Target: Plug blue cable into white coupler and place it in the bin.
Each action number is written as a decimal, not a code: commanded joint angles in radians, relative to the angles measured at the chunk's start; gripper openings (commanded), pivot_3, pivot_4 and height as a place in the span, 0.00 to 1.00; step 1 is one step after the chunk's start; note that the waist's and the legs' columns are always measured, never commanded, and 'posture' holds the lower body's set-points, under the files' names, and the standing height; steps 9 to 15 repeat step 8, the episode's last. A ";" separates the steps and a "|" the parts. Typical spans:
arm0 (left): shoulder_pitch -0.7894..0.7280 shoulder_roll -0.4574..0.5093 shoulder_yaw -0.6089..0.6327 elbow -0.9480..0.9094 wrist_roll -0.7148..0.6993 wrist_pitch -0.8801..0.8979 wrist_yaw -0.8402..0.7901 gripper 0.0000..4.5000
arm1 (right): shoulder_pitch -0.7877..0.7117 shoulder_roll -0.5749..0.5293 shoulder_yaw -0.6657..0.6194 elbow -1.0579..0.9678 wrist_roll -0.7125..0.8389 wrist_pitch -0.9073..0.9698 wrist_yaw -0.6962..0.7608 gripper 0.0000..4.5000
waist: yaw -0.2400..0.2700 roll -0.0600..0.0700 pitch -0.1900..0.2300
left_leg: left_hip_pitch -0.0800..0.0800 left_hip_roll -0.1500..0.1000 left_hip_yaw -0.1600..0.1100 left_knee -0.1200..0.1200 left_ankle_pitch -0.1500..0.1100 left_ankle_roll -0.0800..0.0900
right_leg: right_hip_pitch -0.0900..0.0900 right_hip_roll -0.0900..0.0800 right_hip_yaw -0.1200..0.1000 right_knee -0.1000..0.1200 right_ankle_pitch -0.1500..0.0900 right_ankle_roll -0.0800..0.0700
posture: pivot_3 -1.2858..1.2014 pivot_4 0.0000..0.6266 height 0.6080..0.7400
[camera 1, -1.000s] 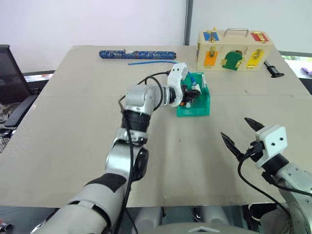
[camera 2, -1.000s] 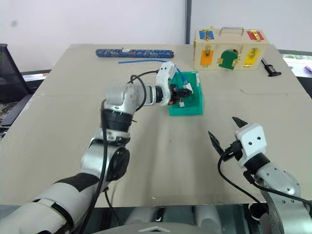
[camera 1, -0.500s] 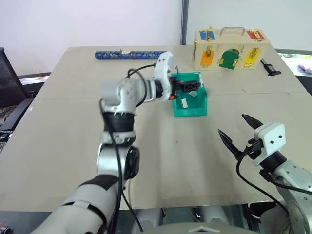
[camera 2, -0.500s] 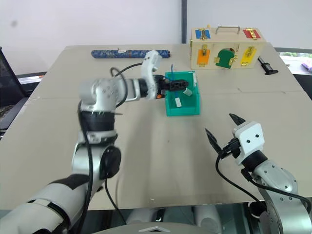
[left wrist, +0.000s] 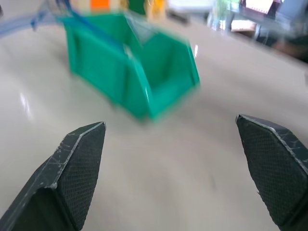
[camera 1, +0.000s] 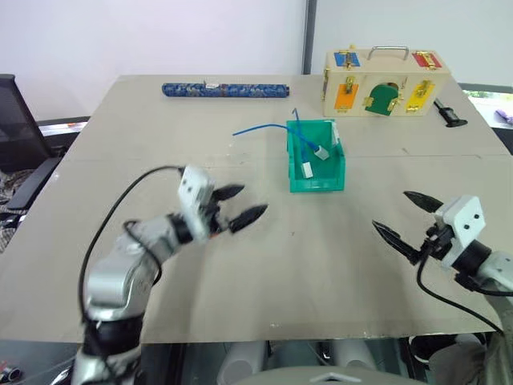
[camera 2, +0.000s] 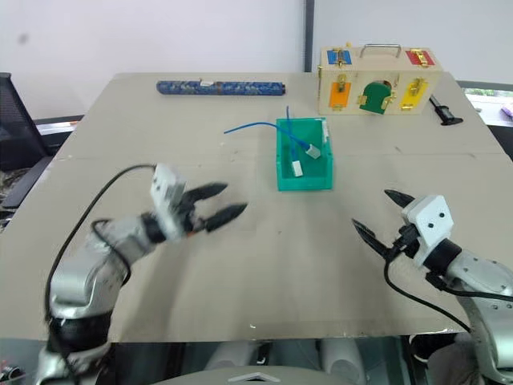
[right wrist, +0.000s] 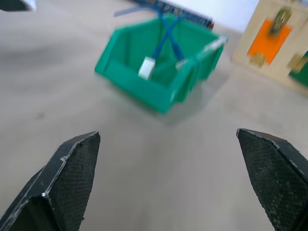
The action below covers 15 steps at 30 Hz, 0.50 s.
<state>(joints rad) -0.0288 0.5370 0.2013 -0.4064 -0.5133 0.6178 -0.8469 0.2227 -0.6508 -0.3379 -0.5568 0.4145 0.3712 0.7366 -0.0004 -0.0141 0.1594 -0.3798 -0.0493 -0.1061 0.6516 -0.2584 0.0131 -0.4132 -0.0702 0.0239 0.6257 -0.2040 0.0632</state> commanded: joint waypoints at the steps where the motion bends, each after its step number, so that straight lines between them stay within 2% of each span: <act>1: 0.070 0.052 0.069 -0.078 -0.027 -0.059 -0.039 0.99 | 0.041 -0.034 -0.075 0.010 0.026 -0.076 0.081 1.00 | 0.006 0.000 0.000 | 0.000 0.000 0.000 0.000 0.000 0.000 | 0.000 0.000 -0.001 0.000 0.000 0.000 | 0.52 0.24 1.00; 7: 0.198 0.119 0.142 -0.077 -0.054 -0.086 -0.082 0.99 | 0.180 -0.072 -0.171 0.059 0.050 -0.119 0.193 1.00 | 0.015 0.000 0.000 | 0.001 0.001 0.003 0.001 0.000 0.000 | 0.002 0.000 -0.002 0.000 -0.003 0.003 | 0.52 0.24 1.00; 15: 0.205 0.126 0.142 -0.084 -0.056 -0.082 -0.082 0.99 | 0.190 -0.074 -0.178 0.061 0.052 -0.122 0.199 1.00 | 0.015 0.000 0.000 | 0.001 0.001 0.003 0.001 0.000 0.000 | 0.002 0.000 -0.002 0.000 -0.003 0.003 | 0.52 0.24 1.00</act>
